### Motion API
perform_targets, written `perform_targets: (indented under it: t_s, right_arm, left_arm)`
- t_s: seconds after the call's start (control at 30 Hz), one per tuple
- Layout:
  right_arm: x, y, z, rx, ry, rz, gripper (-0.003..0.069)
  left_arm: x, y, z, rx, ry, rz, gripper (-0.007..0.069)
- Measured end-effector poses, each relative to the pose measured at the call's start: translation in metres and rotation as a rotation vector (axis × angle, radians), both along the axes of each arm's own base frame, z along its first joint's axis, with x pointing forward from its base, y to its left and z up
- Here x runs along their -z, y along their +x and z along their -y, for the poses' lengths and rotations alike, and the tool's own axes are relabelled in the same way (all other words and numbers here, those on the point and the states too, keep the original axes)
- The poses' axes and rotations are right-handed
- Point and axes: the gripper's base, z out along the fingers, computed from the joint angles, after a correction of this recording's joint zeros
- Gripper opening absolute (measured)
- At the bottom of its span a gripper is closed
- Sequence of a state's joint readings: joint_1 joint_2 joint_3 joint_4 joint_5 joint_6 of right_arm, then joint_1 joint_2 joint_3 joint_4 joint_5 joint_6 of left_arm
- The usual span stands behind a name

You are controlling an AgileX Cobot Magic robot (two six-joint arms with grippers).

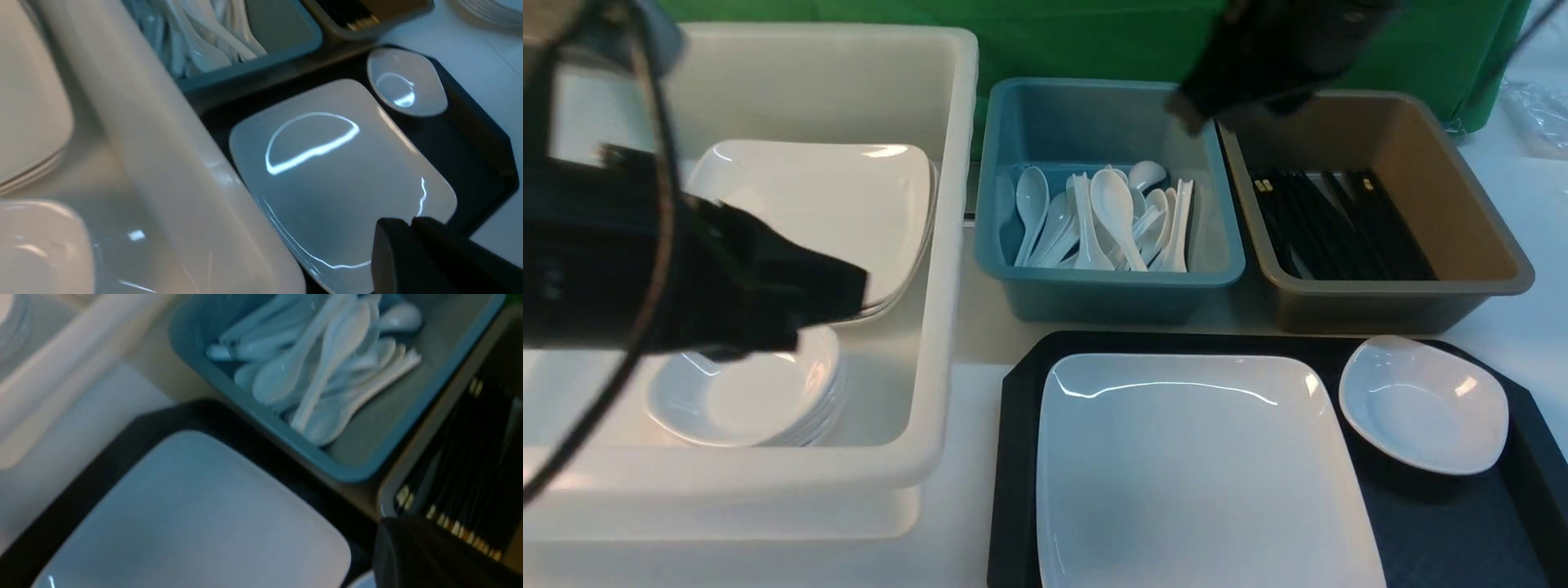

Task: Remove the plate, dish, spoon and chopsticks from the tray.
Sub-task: Use the right arm to grab a small plate from the dinner plate

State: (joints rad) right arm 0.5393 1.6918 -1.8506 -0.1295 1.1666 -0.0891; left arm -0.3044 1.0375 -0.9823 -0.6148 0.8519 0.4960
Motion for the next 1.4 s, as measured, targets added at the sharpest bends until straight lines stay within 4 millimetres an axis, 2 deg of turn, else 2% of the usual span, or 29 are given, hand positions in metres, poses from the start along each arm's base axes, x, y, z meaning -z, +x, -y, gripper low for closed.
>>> perform_targets:
  t_s: [0.1, 0.2, 0.27, 0.33, 0.37, 0.4, 0.53, 0.6, 0.93, 1.1, 1.4]
  right_arm:
    - [0.028, -0.004, 0.040, 0.099, -0.026, -0.114, 0.0046]
    - [0.066, -0.014, 0.079, 0.196, -0.074, -0.240, 0.0078]
    - [0.088, -0.020, 0.092, 0.231, -0.096, -0.302, 0.0118]
    - [0.111, -0.026, 0.104, 0.261, -0.117, -0.364, 0.0202]
    - [0.115, -0.027, 0.105, 0.262, -0.124, -0.375, 0.0221]
    - [0.128, -0.030, 0.108, 0.262, -0.144, -0.388, 0.0296]
    - [0.154, -0.030, 0.112, 0.244, -0.188, -0.373, 0.0510]
    - [0.162, -0.027, 0.111, 0.236, -0.188, -0.363, 0.0563]
    - [0.200, -0.007, 0.106, 0.215, -0.200, -0.388, 0.0577]
    - [0.219, 0.000, 0.104, 0.209, -0.208, -0.414, 0.0577]
    - [0.239, 0.008, 0.101, 0.197, -0.206, -0.411, 0.0575]
  left_arm:
    - [0.017, 0.005, 0.027, 0.085, 0.057, -0.047, 0.0015]
    - [0.033, 0.007, 0.060, 0.171, 0.108, -0.098, 0.0015]
    - [0.039, 0.008, 0.079, 0.211, 0.126, -0.113, 0.0015]
    - [0.042, 0.010, 0.098, 0.256, 0.138, -0.122, 0.0015]
    - [0.043, 0.011, 0.100, 0.260, 0.143, -0.125, 0.0015]
    - [0.044, 0.013, 0.110, 0.280, 0.147, -0.125, 0.0015]
    - [0.051, 0.021, 0.128, 0.295, 0.155, -0.115, 0.0015]
    - [0.054, 0.026, 0.132, 0.286, 0.154, -0.098, 0.0015]
    - [0.055, 0.053, 0.145, 0.224, 0.106, 0.133, 0.0015]
    - [0.056, 0.056, 0.146, 0.213, 0.100, 0.151, 0.0015]
    - [0.056, 0.056, 0.147, 0.213, 0.100, 0.151, 0.0015]
